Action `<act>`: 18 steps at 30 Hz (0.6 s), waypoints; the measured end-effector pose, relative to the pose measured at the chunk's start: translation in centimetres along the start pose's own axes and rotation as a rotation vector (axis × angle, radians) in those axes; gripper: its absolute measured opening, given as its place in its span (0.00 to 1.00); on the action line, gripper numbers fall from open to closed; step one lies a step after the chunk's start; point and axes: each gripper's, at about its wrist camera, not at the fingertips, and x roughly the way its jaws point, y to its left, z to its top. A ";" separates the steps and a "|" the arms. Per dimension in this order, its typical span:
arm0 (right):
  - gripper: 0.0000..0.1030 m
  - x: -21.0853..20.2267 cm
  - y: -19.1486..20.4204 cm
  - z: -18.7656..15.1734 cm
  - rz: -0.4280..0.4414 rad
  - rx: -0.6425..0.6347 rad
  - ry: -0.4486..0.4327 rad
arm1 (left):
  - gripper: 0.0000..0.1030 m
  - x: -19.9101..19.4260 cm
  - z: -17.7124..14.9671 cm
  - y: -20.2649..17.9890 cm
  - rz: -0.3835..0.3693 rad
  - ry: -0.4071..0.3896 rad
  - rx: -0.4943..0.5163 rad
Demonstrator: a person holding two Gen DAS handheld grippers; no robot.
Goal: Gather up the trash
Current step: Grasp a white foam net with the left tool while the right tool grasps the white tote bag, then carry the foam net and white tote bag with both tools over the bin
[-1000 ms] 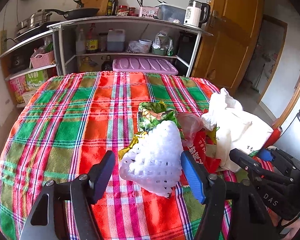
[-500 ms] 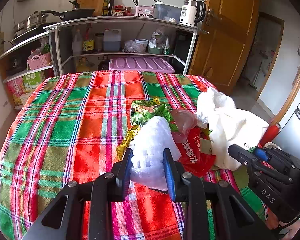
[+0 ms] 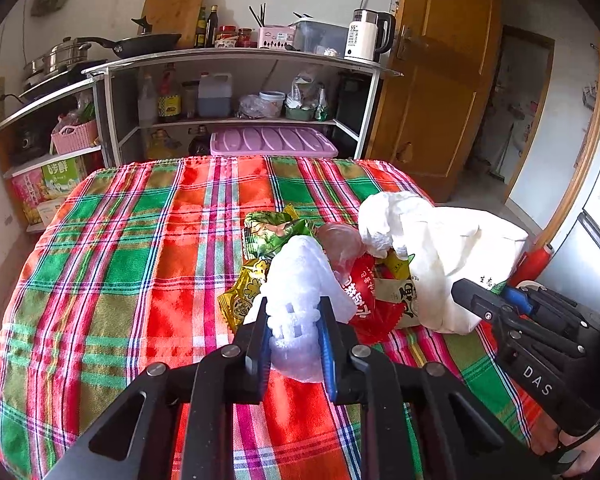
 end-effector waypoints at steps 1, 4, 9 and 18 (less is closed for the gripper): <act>0.21 -0.2 0.0 -0.1 0.001 0.002 -0.002 | 0.20 -0.1 0.0 0.0 -0.004 0.000 -0.002; 0.21 -0.8 0.1 -0.5 -0.005 0.002 -0.010 | 0.20 -0.6 -0.3 -0.3 -0.007 -0.005 0.003; 0.21 -2.2 -0.5 -0.9 -0.024 0.015 -0.025 | 0.20 -1.6 -0.8 -1.2 -0.012 -0.015 0.010; 0.21 -5.5 -3.2 -2.3 -0.082 0.064 -0.050 | 0.20 -2.9 -0.8 -5.0 -0.058 -0.040 0.072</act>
